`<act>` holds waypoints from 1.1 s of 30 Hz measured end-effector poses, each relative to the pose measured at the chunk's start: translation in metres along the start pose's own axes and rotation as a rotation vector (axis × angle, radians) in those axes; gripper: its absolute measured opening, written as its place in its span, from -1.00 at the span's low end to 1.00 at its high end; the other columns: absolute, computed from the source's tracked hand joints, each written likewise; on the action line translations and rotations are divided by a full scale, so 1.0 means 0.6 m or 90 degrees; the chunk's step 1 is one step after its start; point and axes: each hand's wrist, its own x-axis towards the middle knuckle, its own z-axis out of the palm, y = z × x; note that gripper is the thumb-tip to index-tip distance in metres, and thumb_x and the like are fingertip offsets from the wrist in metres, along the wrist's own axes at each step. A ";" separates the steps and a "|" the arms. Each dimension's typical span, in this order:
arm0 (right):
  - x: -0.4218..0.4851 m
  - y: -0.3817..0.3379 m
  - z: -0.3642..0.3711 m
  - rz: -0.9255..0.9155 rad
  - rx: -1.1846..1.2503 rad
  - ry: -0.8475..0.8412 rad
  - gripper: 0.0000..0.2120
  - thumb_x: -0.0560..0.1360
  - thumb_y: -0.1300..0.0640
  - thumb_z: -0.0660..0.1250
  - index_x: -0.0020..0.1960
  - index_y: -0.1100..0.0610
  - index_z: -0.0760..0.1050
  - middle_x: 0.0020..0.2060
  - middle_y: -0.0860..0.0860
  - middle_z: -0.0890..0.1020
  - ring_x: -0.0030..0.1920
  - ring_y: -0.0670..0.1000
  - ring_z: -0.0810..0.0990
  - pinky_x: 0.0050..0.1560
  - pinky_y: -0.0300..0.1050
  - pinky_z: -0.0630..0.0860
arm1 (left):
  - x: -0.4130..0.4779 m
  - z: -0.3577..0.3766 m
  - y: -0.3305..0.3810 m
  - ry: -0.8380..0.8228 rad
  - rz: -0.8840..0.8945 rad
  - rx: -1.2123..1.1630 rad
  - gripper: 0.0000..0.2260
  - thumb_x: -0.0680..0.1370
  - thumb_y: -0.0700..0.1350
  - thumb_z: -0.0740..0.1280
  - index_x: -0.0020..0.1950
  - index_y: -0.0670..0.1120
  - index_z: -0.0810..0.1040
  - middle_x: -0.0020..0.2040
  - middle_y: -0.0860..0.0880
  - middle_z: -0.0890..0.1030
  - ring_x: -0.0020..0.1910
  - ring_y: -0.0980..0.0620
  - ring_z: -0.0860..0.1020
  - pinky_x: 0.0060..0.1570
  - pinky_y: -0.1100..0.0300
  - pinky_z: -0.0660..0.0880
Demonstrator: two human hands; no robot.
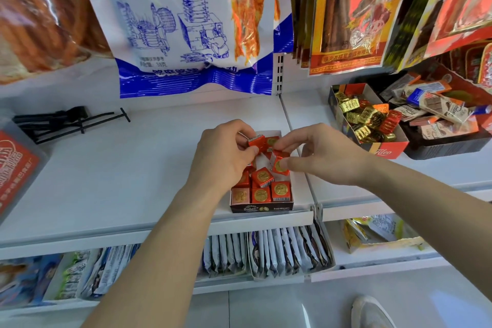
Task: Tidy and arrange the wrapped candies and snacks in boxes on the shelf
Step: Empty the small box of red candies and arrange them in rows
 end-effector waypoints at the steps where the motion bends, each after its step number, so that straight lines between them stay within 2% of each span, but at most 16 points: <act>1: 0.003 -0.001 0.000 -0.005 -0.026 -0.003 -0.74 0.46 0.10 0.50 0.14 0.01 0.63 -0.07 -0.20 0.63 -0.27 -0.44 0.51 -0.26 -0.49 0.42 | -0.001 -0.001 -0.001 -0.003 -0.001 0.003 -0.82 0.50 -0.06 0.48 0.08 0.11 0.60 -0.14 0.17 0.61 -0.24 0.31 0.52 -0.27 0.40 0.41; 7: 0.022 -0.008 0.010 -0.026 -0.162 -0.086 -0.71 0.49 0.04 0.46 0.20 0.00 0.62 0.07 -0.12 0.64 -0.26 -0.55 0.43 -0.29 -0.59 0.32 | -0.004 -0.011 -0.007 -0.008 -0.026 -0.049 -0.80 0.50 -0.10 0.48 0.07 0.09 0.56 -0.07 0.12 0.64 -0.16 0.16 0.59 -0.21 0.26 0.55; 11: 0.025 -0.008 0.001 -0.025 -0.169 -0.113 -0.75 0.52 0.04 0.43 0.20 -0.03 0.63 -0.05 -0.25 0.59 -0.27 -0.54 0.42 -0.31 -0.58 0.31 | -0.009 -0.011 -0.008 -0.012 -0.028 -0.086 -0.80 0.51 -0.11 0.47 0.07 0.07 0.56 -0.01 0.07 0.66 -0.08 0.07 0.63 -0.07 0.08 0.64; 13: 0.024 -0.007 0.001 -0.029 -0.184 -0.121 -0.77 0.56 0.02 0.38 0.21 -0.07 0.62 -0.06 -0.28 0.57 -0.23 -0.49 0.45 -0.31 -0.53 0.33 | -0.010 -0.011 -0.009 -0.015 -0.029 -0.088 -0.80 0.51 -0.11 0.46 0.08 0.08 0.55 0.01 0.07 0.66 -0.07 0.08 0.63 -0.07 0.10 0.64; 16: 0.024 -0.003 0.008 -0.069 -0.259 -0.139 -0.76 0.61 0.00 0.27 0.23 -0.07 0.61 0.07 -0.15 0.54 -0.15 -0.31 0.43 -0.23 -0.43 0.29 | -0.012 -0.009 -0.011 -0.016 -0.027 -0.092 -0.80 0.52 -0.10 0.46 0.09 0.09 0.55 0.00 0.10 0.65 -0.07 0.10 0.63 -0.07 0.11 0.64; 18: 0.026 -0.001 0.012 -0.091 -0.284 -0.165 -0.75 0.63 0.03 0.23 0.21 -0.04 0.63 0.03 -0.15 0.48 -0.09 -0.27 0.42 -0.16 -0.44 0.27 | -0.013 -0.009 -0.012 -0.010 -0.024 -0.100 -0.80 0.51 -0.10 0.47 0.07 0.10 0.54 -0.06 0.15 0.63 -0.10 0.15 0.62 -0.10 0.15 0.63; 21: 0.025 0.001 0.013 -0.099 -0.291 -0.182 -0.75 0.63 0.02 0.23 0.21 -0.02 0.62 0.03 -0.16 0.52 -0.07 -0.25 0.46 -0.16 -0.48 0.30 | -0.015 -0.012 -0.011 0.005 -0.029 -0.137 -0.80 0.50 -0.10 0.48 0.02 0.12 0.54 -0.13 0.21 0.60 -0.15 0.22 0.60 -0.14 0.23 0.60; 24: 0.021 0.001 0.011 -0.086 -0.201 -0.013 -0.79 0.61 0.02 0.28 0.18 -0.01 0.62 0.03 -0.15 0.62 -0.18 -0.46 0.45 -0.22 -0.55 0.32 | -0.016 -0.018 -0.007 0.018 -0.033 -0.187 -0.79 0.48 -0.12 0.50 0.02 0.10 0.57 -0.10 0.16 0.65 -0.13 0.19 0.63 -0.09 0.20 0.62; 26: 0.021 -0.003 0.010 -0.074 -0.122 0.085 -0.80 0.62 0.03 0.26 0.19 -0.02 0.58 0.00 -0.13 0.63 -0.29 -0.41 0.48 -0.29 -0.52 0.33 | -0.018 -0.019 -0.002 0.016 -0.033 -0.217 -0.80 0.47 -0.11 0.51 0.01 0.11 0.58 -0.09 0.15 0.67 -0.12 0.19 0.64 -0.05 0.19 0.63; 28: 0.021 -0.008 0.013 -0.074 -0.059 0.100 -0.79 0.62 -0.02 0.24 0.22 -0.09 0.53 -0.01 -0.17 0.63 -0.34 -0.22 0.55 -0.31 -0.40 0.40 | -0.021 -0.020 0.003 0.009 -0.037 -0.246 -0.80 0.47 -0.11 0.51 0.02 0.10 0.59 -0.09 0.15 0.68 -0.10 0.19 0.64 -0.03 0.17 0.63; 30: 0.021 -0.015 0.014 -0.078 -0.007 0.086 -0.83 0.62 0.00 0.25 0.15 -0.08 0.57 -0.04 -0.16 0.66 -0.27 -0.09 0.61 -0.24 -0.19 0.55 | -0.022 -0.021 0.005 0.000 -0.046 -0.271 -0.79 0.47 -0.10 0.51 0.05 0.09 0.60 -0.07 0.14 0.68 -0.08 0.17 0.65 -0.02 0.15 0.63; 33: 0.017 -0.021 0.011 -0.060 0.135 0.066 -0.86 0.60 0.07 0.30 0.08 0.04 0.61 -0.12 -0.04 0.69 -0.26 0.01 0.65 -0.24 -0.18 0.57 | -0.023 -0.023 0.006 -0.022 -0.055 -0.305 -0.78 0.47 -0.12 0.51 0.06 0.08 0.61 -0.07 0.13 0.70 -0.09 0.19 0.66 -0.04 0.20 0.61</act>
